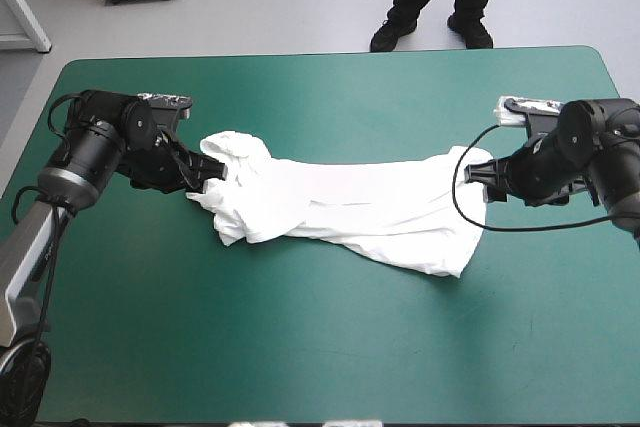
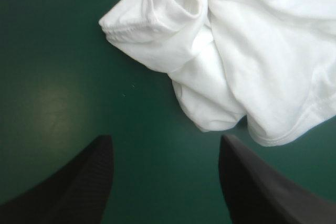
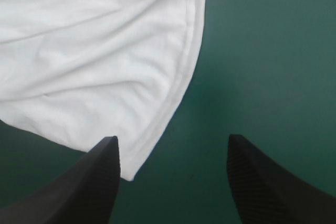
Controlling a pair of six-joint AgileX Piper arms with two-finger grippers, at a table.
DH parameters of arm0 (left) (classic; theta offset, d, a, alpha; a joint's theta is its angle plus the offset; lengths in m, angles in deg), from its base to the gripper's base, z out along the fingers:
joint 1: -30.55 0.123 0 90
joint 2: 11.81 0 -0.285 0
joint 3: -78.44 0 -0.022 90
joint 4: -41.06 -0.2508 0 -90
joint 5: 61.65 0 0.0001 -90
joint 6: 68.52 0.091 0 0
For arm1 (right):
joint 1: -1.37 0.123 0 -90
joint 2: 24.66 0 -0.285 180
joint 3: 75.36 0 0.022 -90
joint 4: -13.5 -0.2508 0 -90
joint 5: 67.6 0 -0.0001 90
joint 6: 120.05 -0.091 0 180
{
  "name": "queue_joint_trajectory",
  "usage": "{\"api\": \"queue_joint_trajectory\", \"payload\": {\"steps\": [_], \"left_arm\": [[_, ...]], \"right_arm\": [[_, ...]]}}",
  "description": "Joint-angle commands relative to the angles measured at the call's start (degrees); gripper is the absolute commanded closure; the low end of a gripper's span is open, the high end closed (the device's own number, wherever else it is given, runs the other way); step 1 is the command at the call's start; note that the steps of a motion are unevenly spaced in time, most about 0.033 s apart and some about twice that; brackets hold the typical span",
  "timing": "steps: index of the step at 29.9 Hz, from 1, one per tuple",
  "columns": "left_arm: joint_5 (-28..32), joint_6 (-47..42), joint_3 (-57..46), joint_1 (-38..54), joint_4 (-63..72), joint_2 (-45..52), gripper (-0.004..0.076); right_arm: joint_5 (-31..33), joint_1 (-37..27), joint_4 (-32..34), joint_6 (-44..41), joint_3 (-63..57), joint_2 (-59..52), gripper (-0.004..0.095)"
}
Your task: Fold the cloth
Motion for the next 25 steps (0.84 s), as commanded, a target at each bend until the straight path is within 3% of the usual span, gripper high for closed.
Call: {"api": "queue_joint_trajectory", "payload": {"steps": [1,11,25], "left_arm": [[4.36,-1.71,-1.24,0.04,2.28,1.51,0.0294],[5.43,-2.64,-2.84,-0.68,5.1,-6.61,0.0294],[13.55,-6.2,-10.12,-4.38,4.39,-11.7,0.0294]], "right_arm": [[-0.6,-0.29,-0.25,0.32,-1.61,-3.49,0.0347],[-1.88,-0.29,-0.25,0.55,-2.32,-3.71,0.0395],[-2.3,-0.29,0.17,0.55,-2.32,-3.71,0.0399]]}}
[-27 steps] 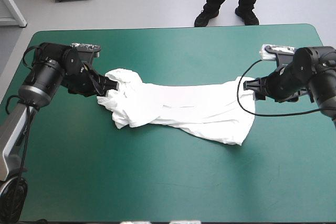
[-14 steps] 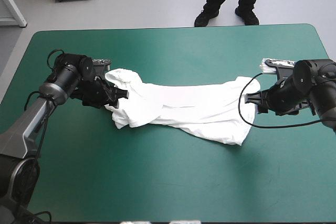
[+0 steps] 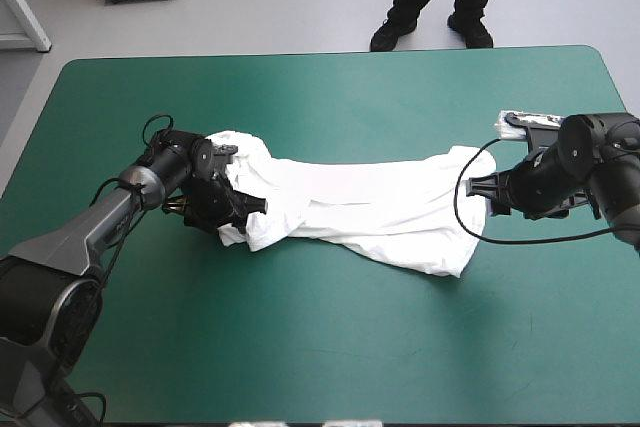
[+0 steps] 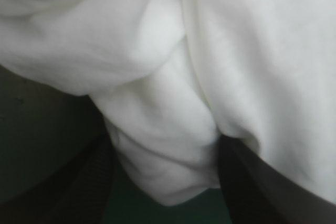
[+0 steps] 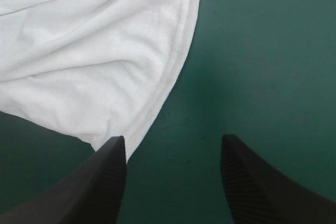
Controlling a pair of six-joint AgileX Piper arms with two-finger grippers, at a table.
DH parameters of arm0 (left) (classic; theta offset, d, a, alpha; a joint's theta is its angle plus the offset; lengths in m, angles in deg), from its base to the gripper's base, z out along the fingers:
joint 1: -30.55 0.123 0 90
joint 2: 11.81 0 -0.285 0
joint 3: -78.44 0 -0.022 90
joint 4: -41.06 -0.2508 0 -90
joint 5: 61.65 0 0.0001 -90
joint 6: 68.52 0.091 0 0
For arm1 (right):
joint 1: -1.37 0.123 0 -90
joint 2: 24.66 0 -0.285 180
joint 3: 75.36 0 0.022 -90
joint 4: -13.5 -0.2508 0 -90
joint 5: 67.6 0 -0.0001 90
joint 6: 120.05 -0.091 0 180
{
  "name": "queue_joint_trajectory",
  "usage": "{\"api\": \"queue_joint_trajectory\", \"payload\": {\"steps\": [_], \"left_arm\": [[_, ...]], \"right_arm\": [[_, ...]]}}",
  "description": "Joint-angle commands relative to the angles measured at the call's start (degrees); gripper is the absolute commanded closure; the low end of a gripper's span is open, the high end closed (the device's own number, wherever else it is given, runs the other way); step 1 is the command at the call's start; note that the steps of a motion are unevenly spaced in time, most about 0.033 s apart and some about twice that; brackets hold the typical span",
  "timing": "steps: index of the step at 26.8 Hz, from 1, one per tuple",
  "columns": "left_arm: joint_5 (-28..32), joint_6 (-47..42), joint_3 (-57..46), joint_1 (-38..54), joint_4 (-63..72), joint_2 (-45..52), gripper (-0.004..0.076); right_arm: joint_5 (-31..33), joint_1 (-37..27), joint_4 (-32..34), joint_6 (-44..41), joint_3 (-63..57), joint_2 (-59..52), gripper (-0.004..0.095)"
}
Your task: Fold the cloth
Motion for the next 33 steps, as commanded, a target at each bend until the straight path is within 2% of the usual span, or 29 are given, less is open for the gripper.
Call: {"api": "queue_joint_trajectory", "payload": {"steps": [1,5,8,10,12,13,16,20,22,24,28,33], "left_arm": [[1.67,-0.84,-0.22,-0.37,0.17,1.1,0.0294],[3.15,-1.63,-1.97,-0.37,0.17,-0.55,0.0295],[3.53,-1.74,-2.92,-0.37,0.17,-2.21,0.0347],[3.63,-1.74,-2.92,-0.37,0.17,-3.09,0.0475],[4.23,-1.74,-2.92,-0.37,0.17,-3.35,0.0674],[4.87,-1.57,-2.92,-0.37,0.17,-3.35,0.0732],[5.69,-1.57,-2.92,-0.37,0.45,-3.35,0.0734],[5.69,-1.57,-2.92,-0.37,0.45,-3.35,0.0734],[5.57,-1.47,-2.92,-0.37,0.45,-3.35,0.0734],[4.99,-1.11,-2.92,-0.37,0.45,-3.35,0.0734],[4.87,-0.19,-2.92,-0.37,0.45,-3.35,0.0734],[5.28,-0.19,-2.92,-0.37,0.45,-3.35,0.0734]], "right_arm": [[-1.73,-0.29,0.17,0.49,1.43,-2.03,0.0399],[-2.29,-0.29,0.27,0.49,1.43,-2.03,0.04],[-2.81,-0.29,0.27,1.14,1.43,-2.03,0.0399],[-2.95,-0.29,0.11,1.66,1.43,-1.92,0.0399],[-2.95,-0.29,-0.39,2.49,1.43,-1.84,0.0399],[-2.95,-0.29,-0.81,2.41,1.43,-1.84,0.0399],[-2.95,0.39,-1.5,2.41,1.43,-1.84,0.0399],[-4.2,4.66,0.26,1.79,0.4,-1.35,0.0399],[-5.25,9.39,4.8,-1.54,-1.67,0.57,0.0399],[-6.76,11.85,6.64,-4.35,-4.2,3.37,0.0389],[-9.94,12.1,5.7,-5.43,-7.14,6.31,0.0389],[-17.01,12.1,1.9,-5.55,-14.76,8.09,0.0389]]}}
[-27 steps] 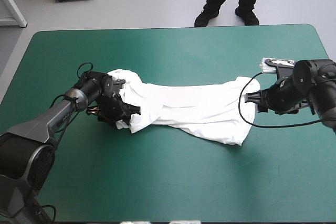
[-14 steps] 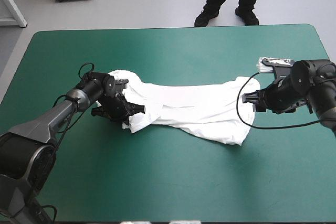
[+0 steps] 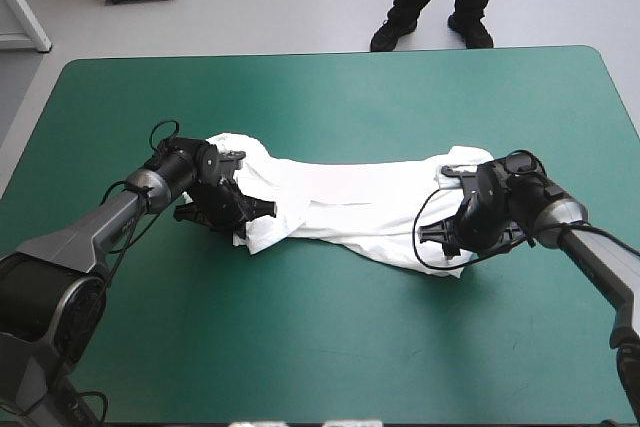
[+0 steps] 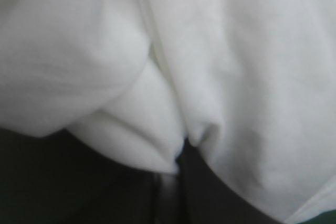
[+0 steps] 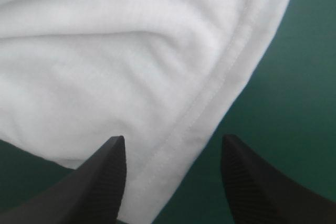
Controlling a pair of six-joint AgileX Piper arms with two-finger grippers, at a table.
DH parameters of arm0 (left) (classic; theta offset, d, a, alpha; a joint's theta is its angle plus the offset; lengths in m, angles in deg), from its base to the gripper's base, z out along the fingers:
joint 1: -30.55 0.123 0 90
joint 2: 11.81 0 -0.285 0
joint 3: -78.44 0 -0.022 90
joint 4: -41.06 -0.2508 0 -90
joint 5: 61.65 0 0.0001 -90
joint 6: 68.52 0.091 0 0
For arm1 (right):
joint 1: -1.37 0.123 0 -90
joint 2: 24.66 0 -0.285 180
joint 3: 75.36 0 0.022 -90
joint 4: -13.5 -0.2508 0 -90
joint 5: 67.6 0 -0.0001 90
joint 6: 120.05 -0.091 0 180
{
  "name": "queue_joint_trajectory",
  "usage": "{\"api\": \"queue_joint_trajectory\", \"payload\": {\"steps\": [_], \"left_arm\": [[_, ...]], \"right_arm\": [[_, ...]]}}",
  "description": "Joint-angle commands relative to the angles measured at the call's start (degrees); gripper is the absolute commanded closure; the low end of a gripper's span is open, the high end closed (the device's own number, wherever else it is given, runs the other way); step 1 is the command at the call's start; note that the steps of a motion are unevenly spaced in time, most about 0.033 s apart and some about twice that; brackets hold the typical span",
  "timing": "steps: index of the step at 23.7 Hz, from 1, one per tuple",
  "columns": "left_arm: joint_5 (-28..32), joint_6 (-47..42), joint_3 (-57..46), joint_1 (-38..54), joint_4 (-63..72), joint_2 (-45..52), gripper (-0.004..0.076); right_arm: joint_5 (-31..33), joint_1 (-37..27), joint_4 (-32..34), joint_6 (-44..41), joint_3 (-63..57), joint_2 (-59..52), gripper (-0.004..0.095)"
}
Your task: Fold the cloth
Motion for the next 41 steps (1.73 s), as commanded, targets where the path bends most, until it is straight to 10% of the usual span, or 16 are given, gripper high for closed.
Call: {"api": "queue_joint_trajectory", "payload": {"steps": [1,9,14,27,41], "left_arm": [[2.4,-0.26,-0.57,0.12,-3.35,-0.97,0.0734],[2.4,-0.26,-0.57,0.12,-3.35,-0.97,0.0734],[2.14,-0.04,-0.57,0.12,-3.45,-0.86,0.0734],[-8.01,3.84,4.21,0.12,-7.59,16.63,0.0734],[-18.19,10.87,61.83,0.12,-1.84,25.07,0.0734]], "right_arm": [[-4.01,0.13,-2.19,-0.04,-2.7,-1.11,0.0389],[-8.84,0.13,-4.87,0.44,-8.52,2.88,0.0428],[-8.61,0.13,-5.91,2.0,-8.52,4.61,0.0929],[4.89,0.13,2.02,2.69,4.95,-10.63,0.0925],[14.74,0.13,5.87,10.38,60.32,-19.26,0.0925]]}}
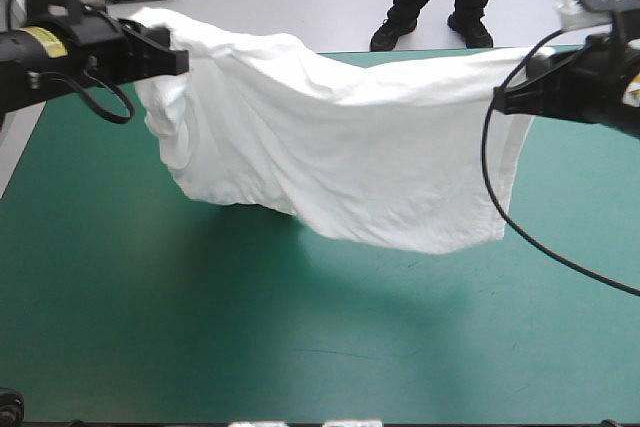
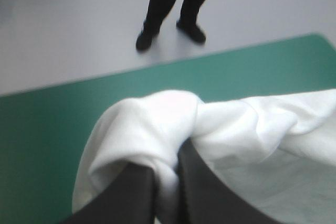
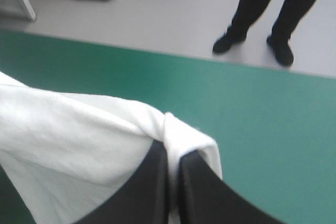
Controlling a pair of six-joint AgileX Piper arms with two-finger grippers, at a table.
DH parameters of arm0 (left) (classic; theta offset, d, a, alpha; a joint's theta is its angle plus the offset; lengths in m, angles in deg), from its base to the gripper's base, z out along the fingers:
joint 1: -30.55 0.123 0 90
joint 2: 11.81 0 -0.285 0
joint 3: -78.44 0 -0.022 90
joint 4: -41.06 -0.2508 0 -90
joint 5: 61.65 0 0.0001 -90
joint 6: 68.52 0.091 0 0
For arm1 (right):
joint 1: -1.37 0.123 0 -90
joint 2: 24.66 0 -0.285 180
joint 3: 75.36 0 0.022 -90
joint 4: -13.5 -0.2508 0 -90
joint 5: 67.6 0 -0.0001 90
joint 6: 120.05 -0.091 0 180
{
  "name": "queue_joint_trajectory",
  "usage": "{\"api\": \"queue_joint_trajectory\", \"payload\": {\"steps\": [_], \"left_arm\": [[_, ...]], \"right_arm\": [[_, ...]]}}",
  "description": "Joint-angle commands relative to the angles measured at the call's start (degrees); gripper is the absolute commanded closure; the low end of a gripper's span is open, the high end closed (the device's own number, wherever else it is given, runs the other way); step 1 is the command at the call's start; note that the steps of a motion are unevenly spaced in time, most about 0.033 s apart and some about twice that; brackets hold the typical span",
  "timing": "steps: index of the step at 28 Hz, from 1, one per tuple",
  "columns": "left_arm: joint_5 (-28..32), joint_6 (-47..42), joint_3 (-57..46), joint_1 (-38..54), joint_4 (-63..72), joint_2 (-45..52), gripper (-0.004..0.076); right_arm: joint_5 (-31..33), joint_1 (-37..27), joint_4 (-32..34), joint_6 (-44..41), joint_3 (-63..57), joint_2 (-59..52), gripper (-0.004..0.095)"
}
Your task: Fold the cloth
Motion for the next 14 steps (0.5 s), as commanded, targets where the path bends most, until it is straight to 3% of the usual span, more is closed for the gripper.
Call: {"api": "queue_joint_trajectory", "payload": {"steps": [1,8,14], "left_arm": [[-2.28,0.55,11.83,0.05,1.83,2.17,0.0734],[-1.43,1.45,30.18,0.05,9.38,2.17,0.0734],[-2.41,1.45,32.87,0.05,12.31,3.12,0.0734]], "right_arm": [[-0.11,0.08,0.86,2.56,10.33,-1.44,0.0925],[-0.11,0.08,-2.15,3.84,26.1,-1.44,0.0924],[-0.02,0.08,-4.62,2.4,26.97,-2.39,0.0923]]}}
